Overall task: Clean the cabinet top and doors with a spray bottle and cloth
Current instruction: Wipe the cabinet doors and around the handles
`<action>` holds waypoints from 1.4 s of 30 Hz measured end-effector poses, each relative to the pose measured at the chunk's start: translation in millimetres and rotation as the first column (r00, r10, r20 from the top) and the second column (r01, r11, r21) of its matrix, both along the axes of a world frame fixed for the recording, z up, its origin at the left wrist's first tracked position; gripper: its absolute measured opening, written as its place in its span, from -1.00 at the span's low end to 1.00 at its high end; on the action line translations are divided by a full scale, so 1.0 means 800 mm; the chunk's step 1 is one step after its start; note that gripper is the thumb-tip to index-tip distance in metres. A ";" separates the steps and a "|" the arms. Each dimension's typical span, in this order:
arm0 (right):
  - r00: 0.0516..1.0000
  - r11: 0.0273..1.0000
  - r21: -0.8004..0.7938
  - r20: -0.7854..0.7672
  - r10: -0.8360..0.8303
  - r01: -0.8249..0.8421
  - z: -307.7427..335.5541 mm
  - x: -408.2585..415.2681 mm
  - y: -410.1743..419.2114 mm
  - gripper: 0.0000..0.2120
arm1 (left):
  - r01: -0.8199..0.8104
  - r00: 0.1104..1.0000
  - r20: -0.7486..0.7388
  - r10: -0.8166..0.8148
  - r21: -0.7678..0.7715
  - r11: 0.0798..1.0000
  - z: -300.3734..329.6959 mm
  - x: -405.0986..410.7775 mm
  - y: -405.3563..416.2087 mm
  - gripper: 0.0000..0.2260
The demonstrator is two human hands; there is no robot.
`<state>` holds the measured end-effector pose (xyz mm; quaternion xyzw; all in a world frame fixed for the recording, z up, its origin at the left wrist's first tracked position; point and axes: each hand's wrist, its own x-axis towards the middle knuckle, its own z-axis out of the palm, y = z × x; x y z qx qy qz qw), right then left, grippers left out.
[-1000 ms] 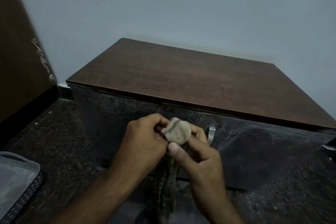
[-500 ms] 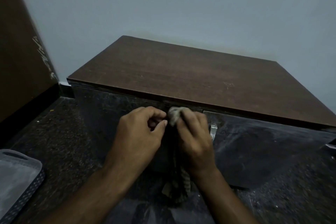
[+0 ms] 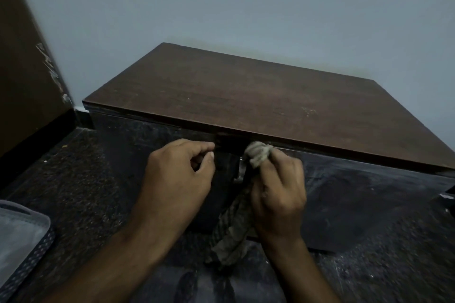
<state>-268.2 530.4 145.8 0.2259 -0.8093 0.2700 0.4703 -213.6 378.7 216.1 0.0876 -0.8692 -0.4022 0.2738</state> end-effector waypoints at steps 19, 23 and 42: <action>0.963 0.993 -0.118 0.269 0.005 0.028 -0.052 0.017 -0.014 -0.81 | 0.085 0.993 0.088 -0.081 -0.036 0.996 -0.011 -0.001 0.006 -0.86; 0.978 0.979 -0.204 0.203 0.041 0.001 -0.020 0.016 -0.019 -0.82 | 0.058 0.992 0.121 -0.046 -0.094 0.994 -0.013 -0.004 0.000 -0.80; 0.976 0.991 0.099 0.205 0.072 -0.093 -0.022 0.031 -0.012 -0.69 | 0.001 0.984 0.177 0.014 -0.088 0.996 0.001 0.006 -0.005 -0.81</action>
